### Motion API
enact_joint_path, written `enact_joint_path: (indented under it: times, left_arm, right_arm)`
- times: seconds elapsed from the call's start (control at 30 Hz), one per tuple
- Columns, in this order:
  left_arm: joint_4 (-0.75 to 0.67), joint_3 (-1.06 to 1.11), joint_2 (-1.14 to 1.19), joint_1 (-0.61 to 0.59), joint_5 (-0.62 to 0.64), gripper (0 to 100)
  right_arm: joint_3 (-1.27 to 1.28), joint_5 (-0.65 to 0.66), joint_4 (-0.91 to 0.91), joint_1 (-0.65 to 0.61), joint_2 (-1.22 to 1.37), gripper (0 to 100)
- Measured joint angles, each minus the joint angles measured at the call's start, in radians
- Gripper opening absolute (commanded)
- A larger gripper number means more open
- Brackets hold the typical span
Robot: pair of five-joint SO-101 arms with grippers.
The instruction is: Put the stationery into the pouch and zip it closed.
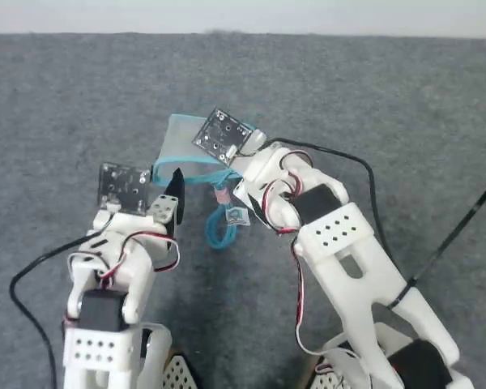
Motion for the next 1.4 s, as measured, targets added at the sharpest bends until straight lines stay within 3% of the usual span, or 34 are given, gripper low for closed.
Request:
enact_joint_path:
  times: [0.53, 0.67, 0.83, 1.13, 1.4]
  left_arm:
    - [0.080, 0.071, -0.232, 0.006, -0.005, 17]
    - [0.041, 0.178, -0.226, 0.097, -0.005, 22]
    - [-0.005, 0.224, -0.226, 0.199, 0.005, 22]
    - [-0.035, 0.250, -0.226, 0.212, 0.028, 22]
    - [-0.048, 0.252, -0.226, 0.212, 0.034, 20]
  right_arm:
    - [-0.218, -0.123, 0.000, 0.037, 0.232, 0.6]
    - [-0.219, -0.126, 0.012, 0.037, 0.232, 0.6]
    - [-0.219, -0.133, 0.100, 0.034, 0.196, 0.6]
    - [-0.126, -0.176, 0.146, -0.054, 0.089, 0.6]
    - [-0.012, -0.176, 0.115, -0.060, -0.034, 0.6]
